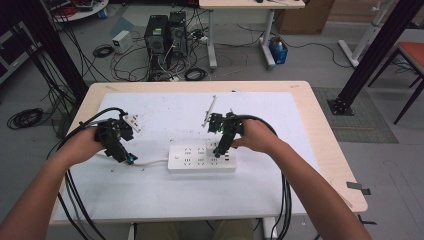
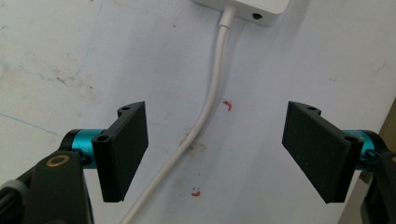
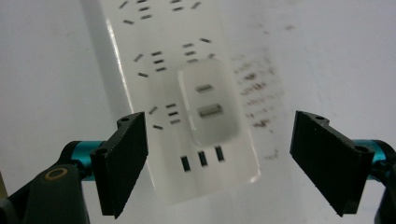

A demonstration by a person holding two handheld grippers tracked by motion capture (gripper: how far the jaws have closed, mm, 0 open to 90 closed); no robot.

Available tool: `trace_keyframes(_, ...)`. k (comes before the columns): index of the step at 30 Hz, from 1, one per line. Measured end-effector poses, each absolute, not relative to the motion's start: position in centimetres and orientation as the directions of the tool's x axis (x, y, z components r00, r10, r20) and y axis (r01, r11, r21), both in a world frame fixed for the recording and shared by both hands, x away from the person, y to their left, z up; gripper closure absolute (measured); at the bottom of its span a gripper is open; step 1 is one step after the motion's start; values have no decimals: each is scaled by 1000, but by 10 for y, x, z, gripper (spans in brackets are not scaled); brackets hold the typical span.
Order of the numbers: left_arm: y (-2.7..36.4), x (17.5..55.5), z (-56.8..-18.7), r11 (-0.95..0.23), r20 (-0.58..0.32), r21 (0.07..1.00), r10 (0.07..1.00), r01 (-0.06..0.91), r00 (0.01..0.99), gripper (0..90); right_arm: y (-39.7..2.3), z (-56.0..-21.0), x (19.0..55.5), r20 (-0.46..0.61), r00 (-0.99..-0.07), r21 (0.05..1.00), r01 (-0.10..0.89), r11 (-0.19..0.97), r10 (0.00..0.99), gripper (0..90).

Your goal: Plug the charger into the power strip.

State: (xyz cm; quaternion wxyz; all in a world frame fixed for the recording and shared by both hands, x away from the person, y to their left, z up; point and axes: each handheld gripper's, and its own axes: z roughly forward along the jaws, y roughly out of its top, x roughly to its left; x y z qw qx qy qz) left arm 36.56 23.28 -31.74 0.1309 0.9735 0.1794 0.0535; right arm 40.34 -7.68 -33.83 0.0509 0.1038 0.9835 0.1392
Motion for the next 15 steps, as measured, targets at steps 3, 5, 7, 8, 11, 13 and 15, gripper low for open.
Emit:
trace_keyframes(3, 235, 363, -318, -897, 58, 277, 374, 345, 926, 227, -61, -356, 410, -89, -979, 187, 164, 969, 183, 379)
trace_keyframes(5, 235, 362, -320, -898, 57, 274, 372, 344, 927, 227, -61, -359, 414, -67, -981, 193, 166, 967, 181, 535)
trace_keyframes(7, 235, 362, -321, -897, 55, 274, 374, 346, 926, 227, -62, -361, 414, -50, -988, 200, 134, 971, 146, 594)
trace_keyframes(8, 235, 363, -322, -899, 54, 270, 372, 345, 927, 227, -62, -361, 414, -50, -988, 200, 134, 971, 146, 594)
trace_keyframes(11, 234, 364, -323, -899, 52, 265, 374, 348, 926, 227, -66, -361, 414, -38, -992, 212, 110, 971, 121, 612)
trace_keyframes(13, 233, 363, -324, -902, 54, 264, 368, 342, 928, 227, -68, -362, 422, 9, -991, 224, 135, 965, 137, 611)
trace_keyframes(15, 233, 363, -324, -900, 54, 269, 369, 342, 928, 227, -67, -364, 421, 2, -991, 220, 131, 967, 133, 612)
